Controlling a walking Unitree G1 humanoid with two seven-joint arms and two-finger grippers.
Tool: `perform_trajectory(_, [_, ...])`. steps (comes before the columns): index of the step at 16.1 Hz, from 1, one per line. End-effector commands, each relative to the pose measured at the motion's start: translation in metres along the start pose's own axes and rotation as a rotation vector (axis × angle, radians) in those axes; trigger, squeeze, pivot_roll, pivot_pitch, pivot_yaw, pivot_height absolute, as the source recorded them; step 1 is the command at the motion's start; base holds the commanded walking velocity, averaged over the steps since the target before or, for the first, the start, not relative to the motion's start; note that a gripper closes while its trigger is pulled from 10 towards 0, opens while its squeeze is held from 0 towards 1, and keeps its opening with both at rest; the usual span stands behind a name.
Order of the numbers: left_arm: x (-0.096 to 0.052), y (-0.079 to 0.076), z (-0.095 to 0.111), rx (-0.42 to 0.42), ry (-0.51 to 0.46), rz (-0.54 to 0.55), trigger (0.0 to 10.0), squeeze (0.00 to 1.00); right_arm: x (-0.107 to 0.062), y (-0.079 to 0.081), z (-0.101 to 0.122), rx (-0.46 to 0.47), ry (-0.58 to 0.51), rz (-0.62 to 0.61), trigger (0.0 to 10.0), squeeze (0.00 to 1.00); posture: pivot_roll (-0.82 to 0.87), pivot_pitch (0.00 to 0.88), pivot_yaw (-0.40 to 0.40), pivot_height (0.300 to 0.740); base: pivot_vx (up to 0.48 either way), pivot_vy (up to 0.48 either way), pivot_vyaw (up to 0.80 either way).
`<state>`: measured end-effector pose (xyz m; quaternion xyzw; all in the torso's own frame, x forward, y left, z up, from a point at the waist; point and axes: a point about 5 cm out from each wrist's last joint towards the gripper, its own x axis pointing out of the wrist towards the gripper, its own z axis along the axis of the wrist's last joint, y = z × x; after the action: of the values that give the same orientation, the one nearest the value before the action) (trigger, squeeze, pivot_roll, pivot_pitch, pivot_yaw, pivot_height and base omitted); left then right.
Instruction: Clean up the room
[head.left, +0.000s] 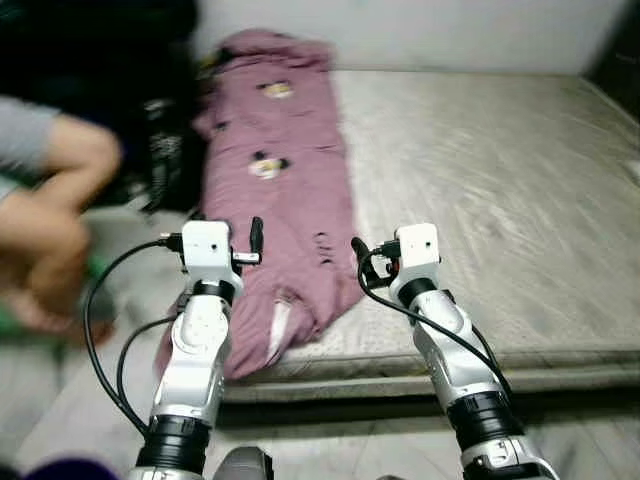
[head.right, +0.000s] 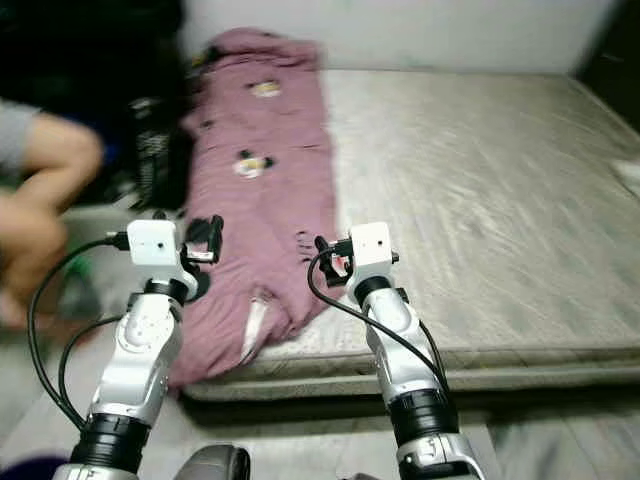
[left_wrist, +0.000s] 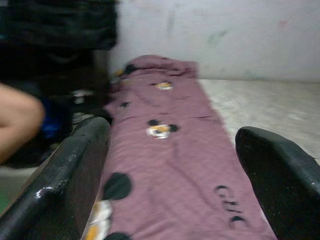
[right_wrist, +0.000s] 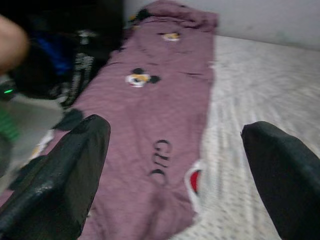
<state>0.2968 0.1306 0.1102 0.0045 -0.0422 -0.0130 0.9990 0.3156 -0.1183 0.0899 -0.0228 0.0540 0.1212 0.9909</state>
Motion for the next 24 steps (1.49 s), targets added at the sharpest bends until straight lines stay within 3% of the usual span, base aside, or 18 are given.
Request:
perform_trajectory(1, [-0.0006,-0.0018,0.0035,-0.003,-0.015,-0.016,10.0,0.00,0.0004,-0.0005,0.0022,-0.003,-0.008,-0.003,10.0,0.00,0.08,0.000,-0.024,0.740,0.000,0.000,0.60])
perform_trajectory(5, [-0.0011,-0.0025,0.0033,-0.008,-0.016,-0.021,10.0,0.00,0.0004,-0.0013,0.0011,0.001,0.000,-0.007,10.0,0.00,0.08,0.000,-0.024,0.740,0.000,0.000,0.14])
perform_trajectory(15, [-0.0001,-0.0023,0.0041,-0.012,-0.017,-0.027,10.0,0.00,0.0021,-0.0031,0.0017,0.008,0.004,-0.025,10.0,0.00,0.08,0.000,-0.025,0.740,0.319,0.000,0.00])
perform_trajectory(24, [0.0012,-0.0054,0.0009,-0.020,0.004,-0.006,10.0,0.00,0.0030,-0.0043,0.0005,0.013,0.017,-0.033,10.0,0.00,0.08,0.000,-0.026,0.740,0.000,0.000,0.00])
